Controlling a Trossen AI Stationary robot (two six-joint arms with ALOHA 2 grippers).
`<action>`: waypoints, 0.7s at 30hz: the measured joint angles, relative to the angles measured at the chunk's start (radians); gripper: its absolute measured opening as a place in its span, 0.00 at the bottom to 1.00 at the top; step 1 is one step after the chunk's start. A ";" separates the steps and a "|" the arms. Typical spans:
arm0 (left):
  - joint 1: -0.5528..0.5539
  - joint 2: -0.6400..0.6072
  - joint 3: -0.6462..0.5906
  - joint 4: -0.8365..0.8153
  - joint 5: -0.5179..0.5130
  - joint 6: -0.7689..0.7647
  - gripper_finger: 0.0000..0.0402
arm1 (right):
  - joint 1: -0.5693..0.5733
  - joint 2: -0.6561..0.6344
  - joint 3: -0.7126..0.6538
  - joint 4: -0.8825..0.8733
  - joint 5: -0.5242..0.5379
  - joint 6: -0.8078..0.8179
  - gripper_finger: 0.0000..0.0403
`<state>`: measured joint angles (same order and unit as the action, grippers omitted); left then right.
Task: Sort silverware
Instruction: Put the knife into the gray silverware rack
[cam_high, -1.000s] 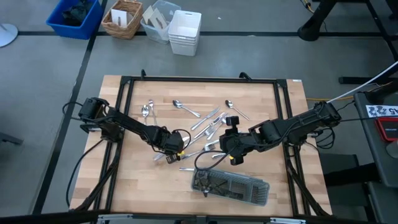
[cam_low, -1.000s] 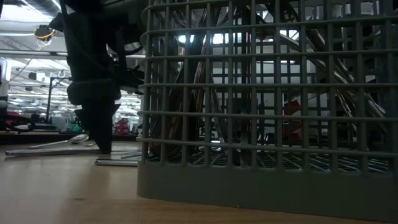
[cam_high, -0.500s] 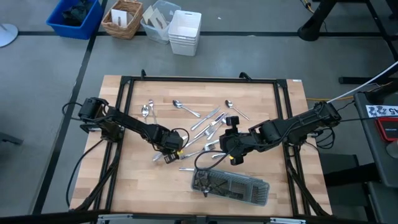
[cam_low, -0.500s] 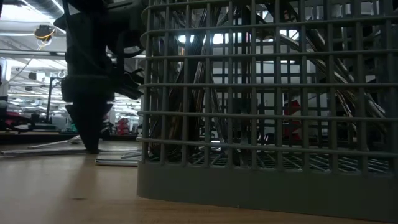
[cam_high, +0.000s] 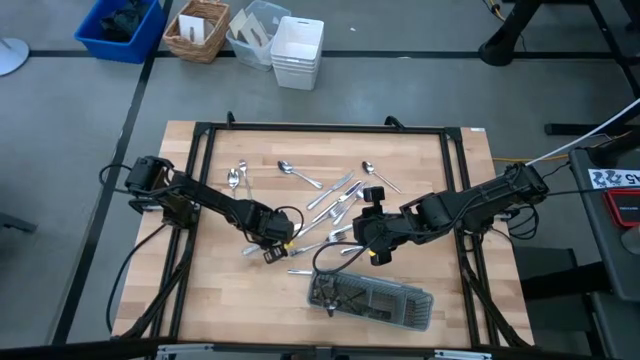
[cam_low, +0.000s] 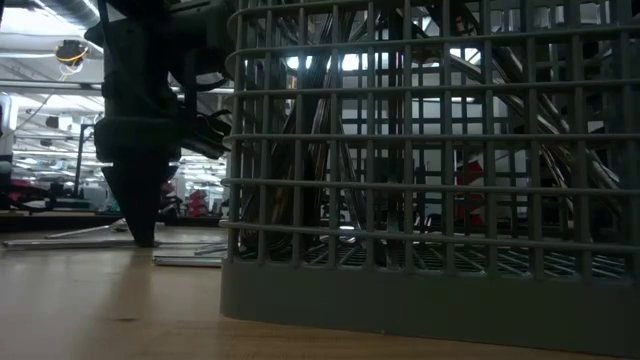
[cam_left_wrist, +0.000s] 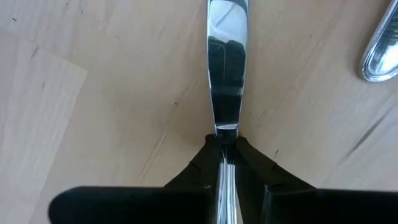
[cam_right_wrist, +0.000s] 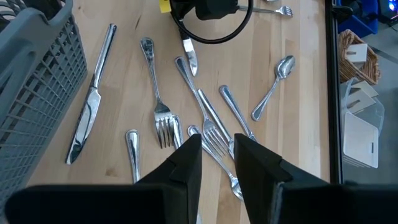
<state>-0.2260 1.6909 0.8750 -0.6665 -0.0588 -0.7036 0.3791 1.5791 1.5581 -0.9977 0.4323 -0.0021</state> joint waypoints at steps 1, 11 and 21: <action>0.000 0.000 0.000 0.001 -0.001 0.000 0.06 | 0.000 0.000 0.000 0.000 0.000 0.000 0.24; 0.006 0.001 0.019 0.009 0.000 -0.003 0.07 | 0.000 0.000 0.000 0.000 0.000 0.000 0.24; 0.012 0.002 0.037 -0.001 0.001 -0.003 0.08 | 0.000 0.000 0.000 -0.001 0.000 0.000 0.24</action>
<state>-0.2142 1.6932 0.9117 -0.6676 -0.0574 -0.7071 0.3791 1.5795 1.5581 -0.9985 0.4324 -0.0021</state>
